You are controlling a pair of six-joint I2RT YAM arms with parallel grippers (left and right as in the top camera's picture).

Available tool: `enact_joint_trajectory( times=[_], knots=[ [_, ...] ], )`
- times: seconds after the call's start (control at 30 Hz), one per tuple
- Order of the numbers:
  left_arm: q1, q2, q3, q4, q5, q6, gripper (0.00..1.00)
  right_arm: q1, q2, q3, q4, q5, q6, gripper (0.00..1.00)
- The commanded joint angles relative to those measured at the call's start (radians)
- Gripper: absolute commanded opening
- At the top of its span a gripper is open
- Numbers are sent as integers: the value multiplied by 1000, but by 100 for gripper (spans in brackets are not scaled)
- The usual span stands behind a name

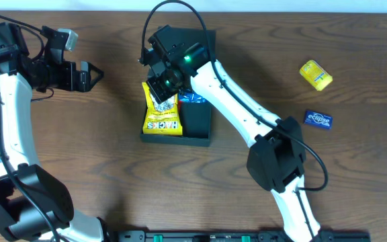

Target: Pack container

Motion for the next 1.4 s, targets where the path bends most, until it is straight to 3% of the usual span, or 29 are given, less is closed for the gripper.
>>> enact_joint_trajectory(
  times=[0.0,0.4,0.8,0.97,1.03,1.1,1.17,1.2,1.27,1.37],
  knots=[
    [0,12,6,-16,60,52,95,3,42,6,6,28,6,1],
    [0,12,6,-20,60,54,95,32,177,6,17,27,18,1],
    [0,12,0,-23,63,55,95,32,194,6,27,27,10,1],
    [0,12,-58,-6,71,73,95,6,109,17,-8,-20,10,1],
    [0,12,-104,15,98,72,100,-13,28,17,-1,-27,5,2],
    [0,12,-152,41,135,62,85,-29,-42,17,2,-24,-23,2],
    [0,12,-214,95,159,11,60,-56,-117,17,2,-24,-64,1],
    [0,12,-242,124,166,-14,56,-65,-135,17,0,-24,-74,2],
    [-1,12,-313,205,169,-79,31,-95,-175,17,-25,-9,-87,2],
    [-3,12,-399,296,171,-139,6,-153,-187,17,-105,36,-86,1]
  ],
)
